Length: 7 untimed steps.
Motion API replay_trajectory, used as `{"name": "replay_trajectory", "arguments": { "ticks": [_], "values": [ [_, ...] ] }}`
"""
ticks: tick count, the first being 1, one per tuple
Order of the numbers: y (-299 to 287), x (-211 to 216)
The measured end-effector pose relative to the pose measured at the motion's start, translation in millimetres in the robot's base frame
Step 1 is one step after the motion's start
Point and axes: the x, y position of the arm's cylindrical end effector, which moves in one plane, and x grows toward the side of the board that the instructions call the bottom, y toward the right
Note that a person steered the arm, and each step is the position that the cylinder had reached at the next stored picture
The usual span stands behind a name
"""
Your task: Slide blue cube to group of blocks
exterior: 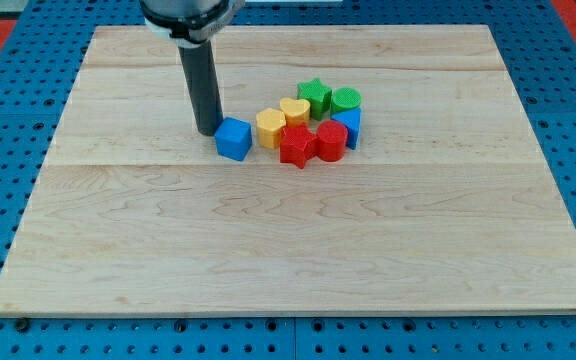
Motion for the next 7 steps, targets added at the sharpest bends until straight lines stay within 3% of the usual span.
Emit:
{"name": "replay_trajectory", "arguments": {
  "ticks": [3, 7],
  "values": [
    [-60.7, 60.1],
    [-26.4, 42.6]
  ]
}}
